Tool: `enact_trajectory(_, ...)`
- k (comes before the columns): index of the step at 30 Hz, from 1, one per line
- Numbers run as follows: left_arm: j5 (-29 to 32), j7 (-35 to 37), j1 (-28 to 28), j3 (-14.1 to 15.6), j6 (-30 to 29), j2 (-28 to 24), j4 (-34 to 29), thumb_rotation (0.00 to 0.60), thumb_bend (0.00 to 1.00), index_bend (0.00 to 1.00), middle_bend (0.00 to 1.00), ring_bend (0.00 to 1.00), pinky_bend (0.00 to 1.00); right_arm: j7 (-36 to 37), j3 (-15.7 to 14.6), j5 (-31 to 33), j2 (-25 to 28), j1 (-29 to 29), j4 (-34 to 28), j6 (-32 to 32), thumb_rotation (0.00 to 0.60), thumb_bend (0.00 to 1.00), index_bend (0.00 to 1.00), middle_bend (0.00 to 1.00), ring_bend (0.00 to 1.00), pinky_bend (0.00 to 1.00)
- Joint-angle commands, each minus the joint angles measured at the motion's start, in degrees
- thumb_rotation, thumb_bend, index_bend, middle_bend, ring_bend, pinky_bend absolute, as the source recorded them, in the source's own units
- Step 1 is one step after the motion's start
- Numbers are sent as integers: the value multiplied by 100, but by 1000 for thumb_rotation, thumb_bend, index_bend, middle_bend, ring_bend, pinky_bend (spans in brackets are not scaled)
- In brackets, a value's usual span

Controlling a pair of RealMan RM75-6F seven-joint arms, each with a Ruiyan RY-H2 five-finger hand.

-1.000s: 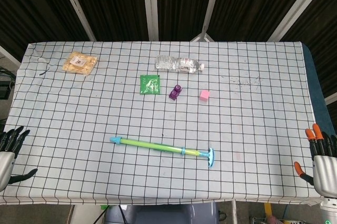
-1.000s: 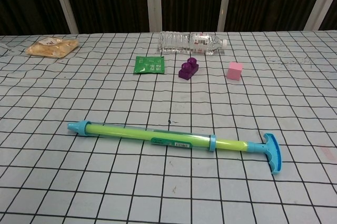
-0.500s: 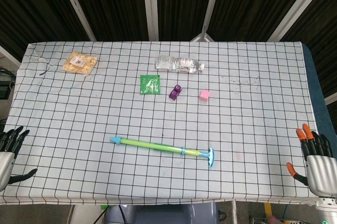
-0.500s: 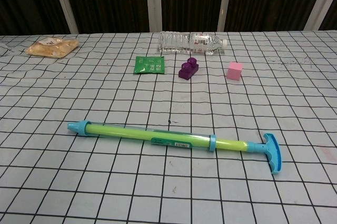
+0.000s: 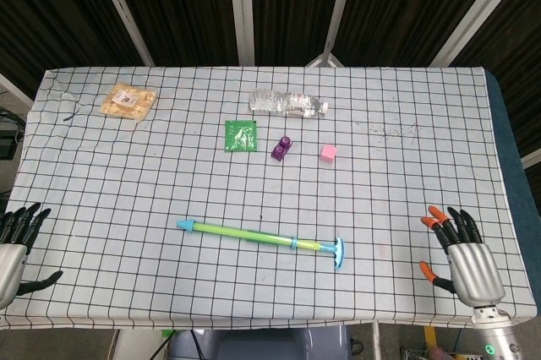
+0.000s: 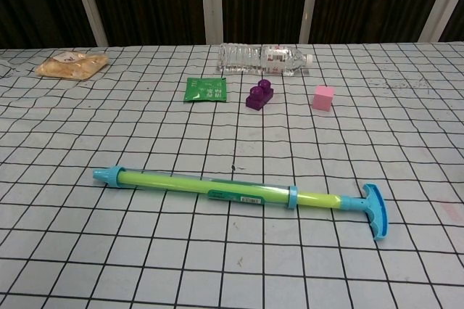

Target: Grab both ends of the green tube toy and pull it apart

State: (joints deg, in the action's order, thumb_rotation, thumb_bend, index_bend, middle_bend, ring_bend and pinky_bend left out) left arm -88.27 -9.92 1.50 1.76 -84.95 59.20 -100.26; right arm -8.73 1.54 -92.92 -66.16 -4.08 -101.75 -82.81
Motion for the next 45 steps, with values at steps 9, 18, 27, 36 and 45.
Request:
enact_trajectory(9, -17, 2, -6, 3, -18, 24, 47, 600, 33, 0, 0, 0, 0, -1394, 115, 379, -1178, -673, -523, 1090, 600, 313, 329, 176, 0, 0)
enact_trajectory(18, 12, 14, 8, 2, 21, 12, 31, 600, 32, 0, 0, 0, 0, -2243, 294, 960, -2272, -955, -133, 1391, 600, 312, 397, 176, 0, 0)
enact_trajectory(27, 57, 38, 20, 9, 79, 0, 31, 600, 32, 0, 0, 0, 0, -2548, 463, 1380, -2863, -1148, 285, 1465, 600, 313, 407, 176, 0, 0)
enact_trajectory(36, 102, 47, 37, 1, 124, -7, 17, 600, 33, 0, 0, 0, 0, -2616, 612, 1763, -3144, -1301, 532, 1535, 600, 313, 432, 176, 0, 0)
enact_trajectory(45, 120, 41, 44, -1, 137, -4, -8, 600, 33, 0, 0, 0, 0, -2641, 621, 2035, -3251, -1399, 758, 1564, 600, 312, 445, 176, 0, 0)
